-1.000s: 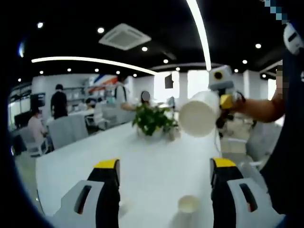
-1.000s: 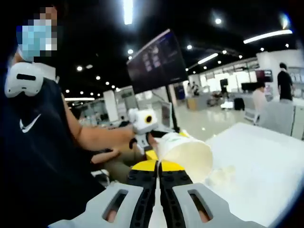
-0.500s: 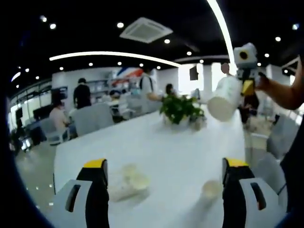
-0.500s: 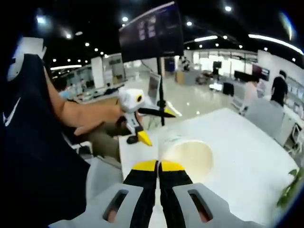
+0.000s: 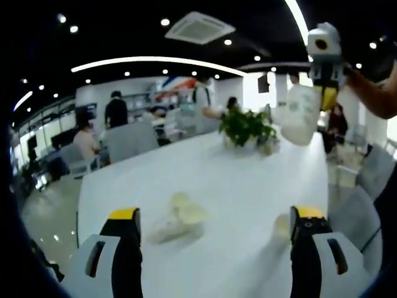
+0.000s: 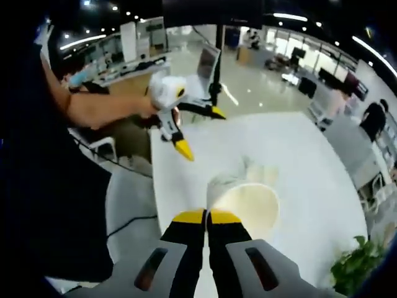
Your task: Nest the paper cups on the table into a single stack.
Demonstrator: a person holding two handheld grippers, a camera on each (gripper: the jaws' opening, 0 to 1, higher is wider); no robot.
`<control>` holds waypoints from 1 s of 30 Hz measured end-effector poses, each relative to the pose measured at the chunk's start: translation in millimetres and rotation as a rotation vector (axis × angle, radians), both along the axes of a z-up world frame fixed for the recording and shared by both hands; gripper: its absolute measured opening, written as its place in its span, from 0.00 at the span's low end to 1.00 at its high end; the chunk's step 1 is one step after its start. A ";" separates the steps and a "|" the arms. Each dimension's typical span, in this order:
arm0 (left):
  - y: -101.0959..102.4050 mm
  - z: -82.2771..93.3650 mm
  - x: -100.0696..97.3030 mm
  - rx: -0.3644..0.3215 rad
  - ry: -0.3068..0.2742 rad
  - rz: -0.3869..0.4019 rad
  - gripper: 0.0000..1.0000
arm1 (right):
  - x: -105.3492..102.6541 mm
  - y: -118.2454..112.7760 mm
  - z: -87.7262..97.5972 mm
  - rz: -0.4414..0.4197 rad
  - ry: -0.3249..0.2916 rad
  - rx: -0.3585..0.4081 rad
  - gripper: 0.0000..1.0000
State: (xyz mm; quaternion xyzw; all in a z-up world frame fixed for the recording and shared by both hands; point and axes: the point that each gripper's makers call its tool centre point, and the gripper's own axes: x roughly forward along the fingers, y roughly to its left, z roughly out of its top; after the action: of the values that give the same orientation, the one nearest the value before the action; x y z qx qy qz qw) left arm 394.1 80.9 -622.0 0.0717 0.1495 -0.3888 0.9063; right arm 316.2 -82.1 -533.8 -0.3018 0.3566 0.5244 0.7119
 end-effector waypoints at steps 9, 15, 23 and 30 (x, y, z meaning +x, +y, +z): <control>11.0 -11.5 -5.5 -0.001 0.029 0.046 0.98 | 7.9 -6.8 -17.8 0.011 0.061 -0.297 0.00; 18.7 -17.6 -8.9 0.017 0.034 0.062 0.98 | 6.8 2.6 -20.5 0.055 0.071 -0.389 0.00; 34.2 -32.7 -15.5 0.024 0.063 0.106 0.98 | 5.8 6.1 -24.5 0.068 0.079 -0.451 0.00; 41.0 -37.1 -13.4 0.018 0.069 0.129 0.98 | 8.2 3.1 -31.1 0.064 0.078 -0.498 0.00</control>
State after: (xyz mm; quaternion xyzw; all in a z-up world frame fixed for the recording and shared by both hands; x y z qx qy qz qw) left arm 380.8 121.9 -659.1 0.0566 0.1884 -0.3303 0.9231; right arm 324.3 -78.9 -564.8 -0.4585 0.4922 0.4539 0.5844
